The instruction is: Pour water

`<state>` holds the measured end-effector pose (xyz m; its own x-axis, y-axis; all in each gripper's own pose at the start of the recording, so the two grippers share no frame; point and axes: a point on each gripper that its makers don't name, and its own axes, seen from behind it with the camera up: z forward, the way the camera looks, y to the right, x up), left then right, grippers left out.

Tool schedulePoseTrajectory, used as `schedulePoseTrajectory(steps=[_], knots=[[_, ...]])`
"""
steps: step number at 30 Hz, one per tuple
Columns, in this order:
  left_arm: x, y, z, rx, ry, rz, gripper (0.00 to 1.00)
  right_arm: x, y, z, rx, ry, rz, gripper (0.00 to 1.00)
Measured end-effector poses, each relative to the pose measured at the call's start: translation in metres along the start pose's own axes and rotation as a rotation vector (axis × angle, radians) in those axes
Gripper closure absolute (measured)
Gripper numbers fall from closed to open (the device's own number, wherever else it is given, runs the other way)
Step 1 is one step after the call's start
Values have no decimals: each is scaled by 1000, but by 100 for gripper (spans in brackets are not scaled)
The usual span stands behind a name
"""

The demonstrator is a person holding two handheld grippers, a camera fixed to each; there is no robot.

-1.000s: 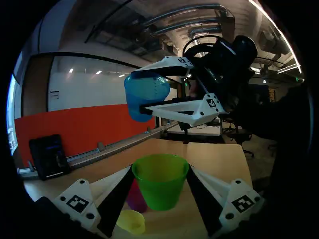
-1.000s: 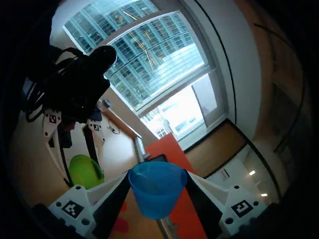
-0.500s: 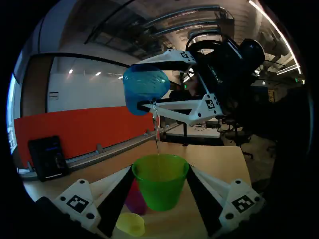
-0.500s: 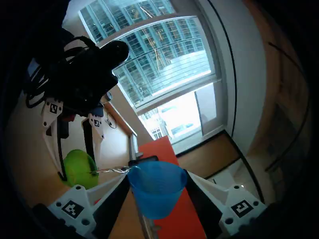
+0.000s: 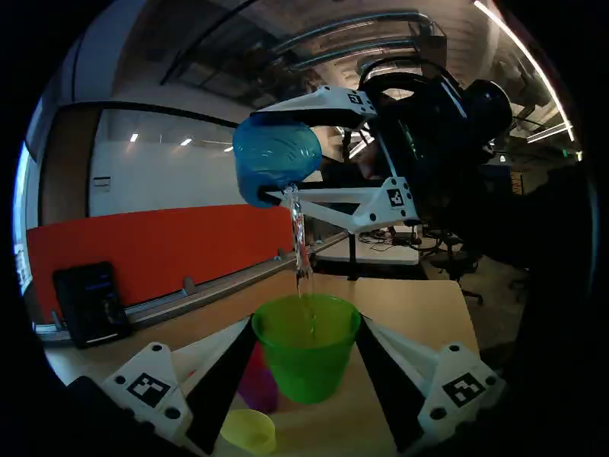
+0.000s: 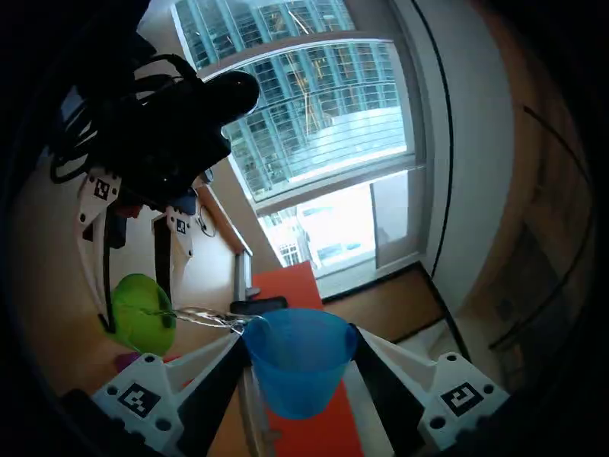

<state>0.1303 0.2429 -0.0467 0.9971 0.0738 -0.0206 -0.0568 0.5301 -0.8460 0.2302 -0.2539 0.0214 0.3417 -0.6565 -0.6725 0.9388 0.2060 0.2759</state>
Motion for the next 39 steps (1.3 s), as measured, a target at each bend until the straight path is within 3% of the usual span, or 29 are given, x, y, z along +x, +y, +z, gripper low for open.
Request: schedulePoseTrajectory(steps=[39], knots=[[4,-1,2,-3,5,4,12,12,35,9,-67,-1,-228,7]])
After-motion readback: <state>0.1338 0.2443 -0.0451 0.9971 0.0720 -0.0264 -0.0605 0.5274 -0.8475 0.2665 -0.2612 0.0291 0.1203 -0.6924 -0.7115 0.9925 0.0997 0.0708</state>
